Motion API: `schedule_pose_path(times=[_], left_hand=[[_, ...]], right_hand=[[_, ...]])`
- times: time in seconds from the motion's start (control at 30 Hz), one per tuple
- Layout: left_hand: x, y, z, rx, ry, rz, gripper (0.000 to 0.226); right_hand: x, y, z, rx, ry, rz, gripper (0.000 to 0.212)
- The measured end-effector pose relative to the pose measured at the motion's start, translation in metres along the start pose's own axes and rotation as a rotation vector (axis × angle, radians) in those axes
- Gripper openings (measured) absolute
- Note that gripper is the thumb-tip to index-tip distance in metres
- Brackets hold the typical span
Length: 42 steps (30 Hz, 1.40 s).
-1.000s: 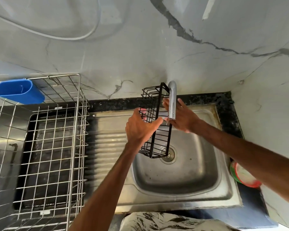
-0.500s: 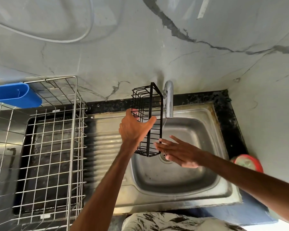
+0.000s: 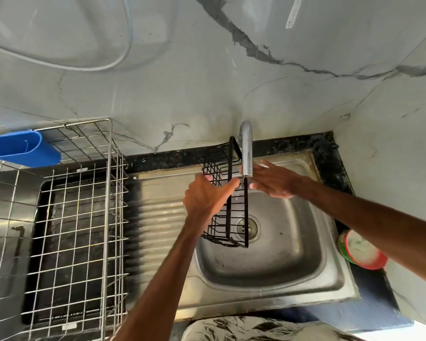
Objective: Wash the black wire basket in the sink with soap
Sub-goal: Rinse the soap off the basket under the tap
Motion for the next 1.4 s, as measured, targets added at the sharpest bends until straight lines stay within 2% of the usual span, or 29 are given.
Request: schedule_pose_path(times=[0.13, 0.27, 0.4, 0.47, 0.63, 0.8, 0.9, 1.1, 1.27, 1.4], left_hand=[[0.000, -0.003, 0.005, -0.056, 0.014, -0.015, 0.075], [-0.004, -0.010, 0.011, -0.121, 0.034, -0.033, 0.088], [0.000, -0.014, 0.017, -0.197, 0.062, -0.007, 0.062], [0.004, -0.017, 0.020, -0.216, 0.054, 0.008, 0.059], [0.015, -0.016, 0.021, -0.192, 0.021, 0.032, 0.061], [0.007, -0.021, 0.014, -0.115, 0.026, 0.030, 0.062], [0.000, -0.023, 0.011, -0.066, 0.056, 0.013, 0.083], [-0.012, -0.025, 0.021, -0.027, 0.149, 0.045, 0.072], [-0.024, -0.022, 0.036, -0.021, 0.255, 0.034, 0.064], [-0.037, -0.019, 0.052, -0.049, 0.392, -0.047, 0.076]], right_hand=[[-0.009, 0.002, 0.012, 0.010, -0.020, 0.001, 0.068], [-0.027, 0.010, 0.004, 0.054, -0.048, 0.027, 0.062], [-0.044, 0.020, 0.005, 0.049, 0.004, -0.005, 0.059], [-0.042, 0.019, 0.012, 0.012, 0.011, -0.012, 0.059], [-0.034, 0.009, 0.014, 0.009, -0.073, 0.019, 0.059], [-0.060, 0.004, 0.037, 0.017, -0.116, -0.056, 0.060], [-0.076, 0.009, 0.047, 0.026, -0.130, -0.083, 0.061], [-0.097, 0.031, 0.064, 0.024, -0.125, -0.110, 0.059], [-0.116, 0.058, 0.085, -0.049, -0.191, -0.186, 0.068], [-0.113, 0.062, 0.070, 0.136, -0.186, -0.195, 0.055]])
Point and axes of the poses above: each hand's wrist, its own y-axis away from the middle knuckle, its own z-axis out of the palm, x = y × z, the point moved 10 cm from there along -y, towards the middle knuckle, and after that the axes turned 15 degrees about -y, right-handed, at the moved point
